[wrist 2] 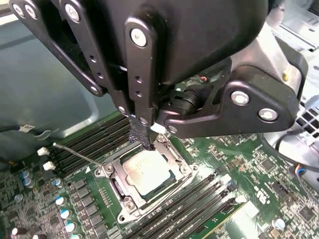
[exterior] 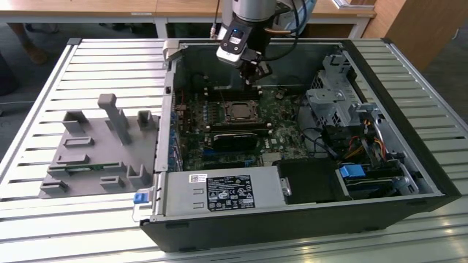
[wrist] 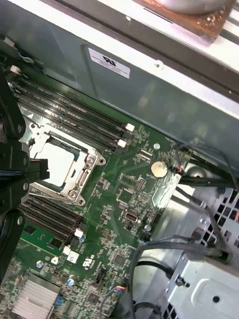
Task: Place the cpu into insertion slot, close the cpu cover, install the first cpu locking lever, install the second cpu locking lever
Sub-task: 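Install the first cpu locking lever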
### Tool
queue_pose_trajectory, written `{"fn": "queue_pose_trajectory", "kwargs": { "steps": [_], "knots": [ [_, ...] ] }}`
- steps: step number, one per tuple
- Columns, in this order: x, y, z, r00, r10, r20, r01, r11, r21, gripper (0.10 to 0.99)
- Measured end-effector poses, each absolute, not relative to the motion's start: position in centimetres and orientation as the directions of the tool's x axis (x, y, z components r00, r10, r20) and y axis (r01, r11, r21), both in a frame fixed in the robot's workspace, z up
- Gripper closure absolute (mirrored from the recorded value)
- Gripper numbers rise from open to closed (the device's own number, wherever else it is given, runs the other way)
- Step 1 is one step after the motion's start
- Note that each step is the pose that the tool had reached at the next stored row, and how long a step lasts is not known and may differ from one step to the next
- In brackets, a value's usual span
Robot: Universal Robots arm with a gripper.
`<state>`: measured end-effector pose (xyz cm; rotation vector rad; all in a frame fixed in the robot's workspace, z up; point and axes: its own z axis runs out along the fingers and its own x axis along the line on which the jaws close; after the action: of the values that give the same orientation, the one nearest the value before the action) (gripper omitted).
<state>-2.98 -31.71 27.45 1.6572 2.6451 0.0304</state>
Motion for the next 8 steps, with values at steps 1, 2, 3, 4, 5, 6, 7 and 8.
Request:
{"fn": "queue_pose_trajectory", "kwargs": {
  "steps": [1,2,3,4,5,6,7,8],
  "knots": [
    [-2.98,-31.71,27.44,-0.445,0.895,-0.007,0.895,0.445,0.027,0.98],
    [-2.98,-31.71,27.45,-0.454,0.891,-0.007,0.89,0.454,0.027,0.98],
    [-2.98,-31.71,27.44,-0.462,0.887,-0.007,0.887,0.462,0.027,0.98],
    [-2.98,-31.71,27.44,-0.469,0.883,-0.007,0.883,0.469,0.027,0.98],
    [-2.98,-31.71,27.44,-0.476,0.879,-0.007,0.879,0.476,0.027,0.98],
    [-2.98,-31.71,27.45,-0.483,0.876,-0.007,0.875,0.483,0.027,0.98],
    [-2.98,-31.71,27.44,-0.49,0.872,-0.007,0.871,0.49,0.027,0.98],
    [-2.98,-31.71,27.44,-0.496,0.868,-0.007,0.868,0.496,0.027,0.98]
  ]
}}
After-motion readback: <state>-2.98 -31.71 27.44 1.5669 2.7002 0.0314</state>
